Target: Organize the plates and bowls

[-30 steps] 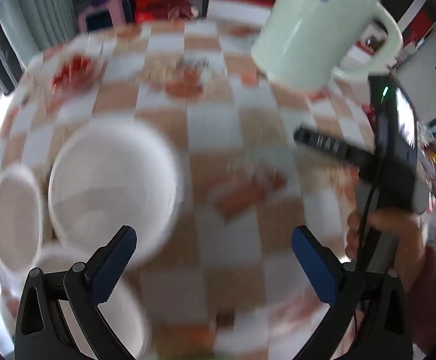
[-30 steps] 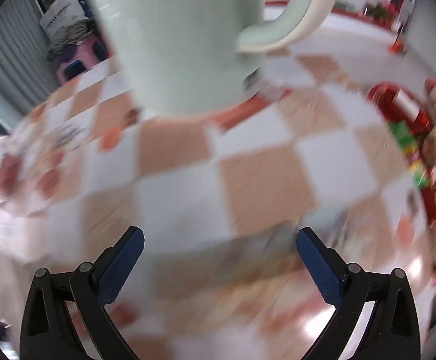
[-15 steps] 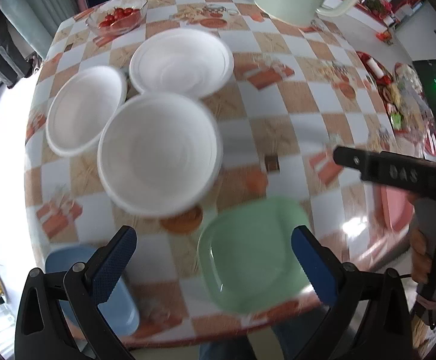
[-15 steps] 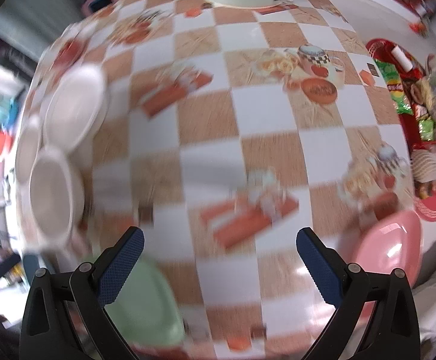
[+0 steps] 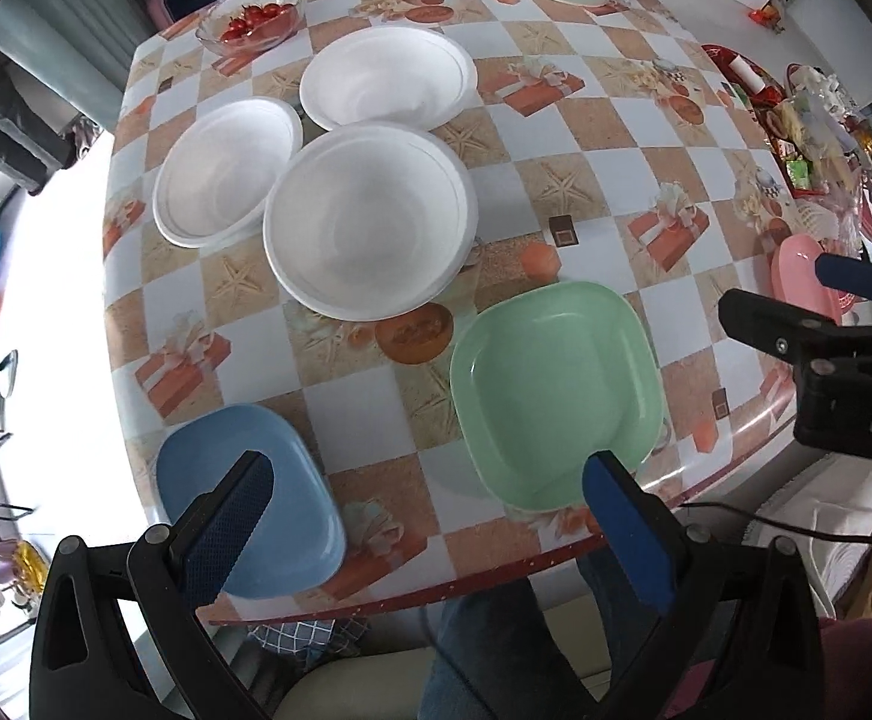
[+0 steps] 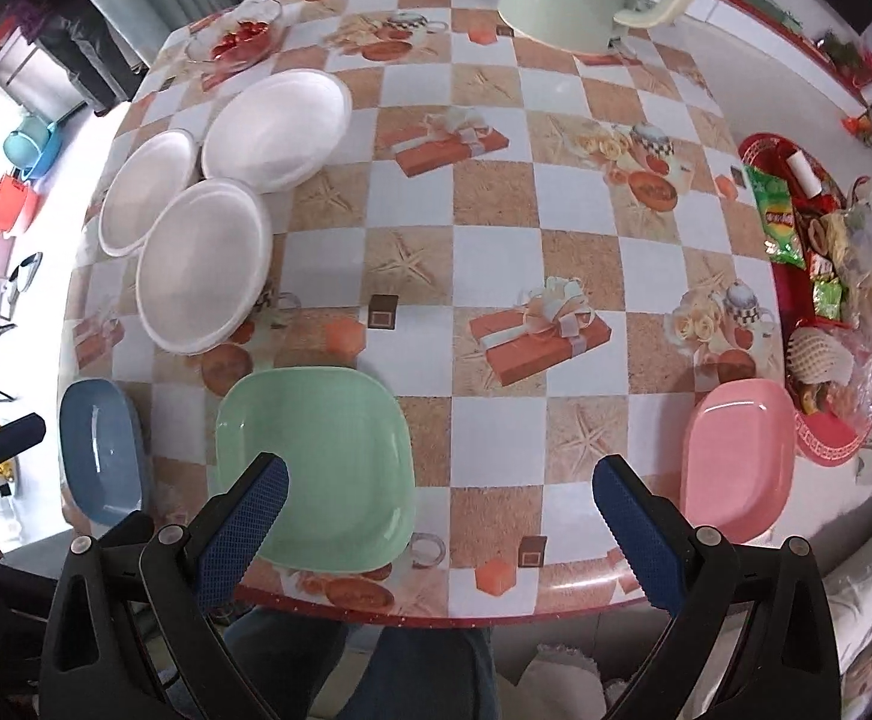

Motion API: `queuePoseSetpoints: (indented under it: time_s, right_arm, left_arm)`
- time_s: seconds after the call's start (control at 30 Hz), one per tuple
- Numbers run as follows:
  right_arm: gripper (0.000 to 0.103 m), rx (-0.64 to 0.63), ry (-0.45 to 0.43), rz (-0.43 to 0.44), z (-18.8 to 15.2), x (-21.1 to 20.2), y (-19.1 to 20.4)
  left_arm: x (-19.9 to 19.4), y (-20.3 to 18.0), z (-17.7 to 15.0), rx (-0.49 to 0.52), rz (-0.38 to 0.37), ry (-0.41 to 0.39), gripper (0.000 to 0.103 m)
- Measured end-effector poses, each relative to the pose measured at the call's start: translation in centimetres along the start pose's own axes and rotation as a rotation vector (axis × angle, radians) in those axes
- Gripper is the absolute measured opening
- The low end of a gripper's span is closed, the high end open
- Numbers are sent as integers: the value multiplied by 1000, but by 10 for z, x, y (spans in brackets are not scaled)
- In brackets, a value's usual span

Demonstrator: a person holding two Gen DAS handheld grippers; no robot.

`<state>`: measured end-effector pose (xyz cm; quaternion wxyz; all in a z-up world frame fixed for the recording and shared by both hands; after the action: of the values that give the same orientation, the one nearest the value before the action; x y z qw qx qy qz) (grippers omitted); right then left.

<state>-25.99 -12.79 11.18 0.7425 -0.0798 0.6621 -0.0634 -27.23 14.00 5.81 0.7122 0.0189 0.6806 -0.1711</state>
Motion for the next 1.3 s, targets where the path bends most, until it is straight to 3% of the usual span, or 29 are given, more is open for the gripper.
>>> queuePoseSetpoints:
  time_s: [0.83, 1.3]
  right_arm:
    - [102, -8, -78, -91, -17, -39, 6]
    - [102, 19, -74, -74, -21, -45, 7]
  left_arm:
    - [-44, -4, -14, 65, 56, -104, 103]
    - [-59, -9, -19, 99, 91, -143, 103]
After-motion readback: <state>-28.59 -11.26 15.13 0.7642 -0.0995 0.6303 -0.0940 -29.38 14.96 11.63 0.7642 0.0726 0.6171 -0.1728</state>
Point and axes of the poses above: each gripper's, at about its wrist camera, not at the fingertips, and x roughly the way its jaws point, y to its left, z to its top, the point moved 3 cm from there along x, roughly the way its jaws point, and after that the axes turned 12 degrees about -z, right-handed, at the moved point
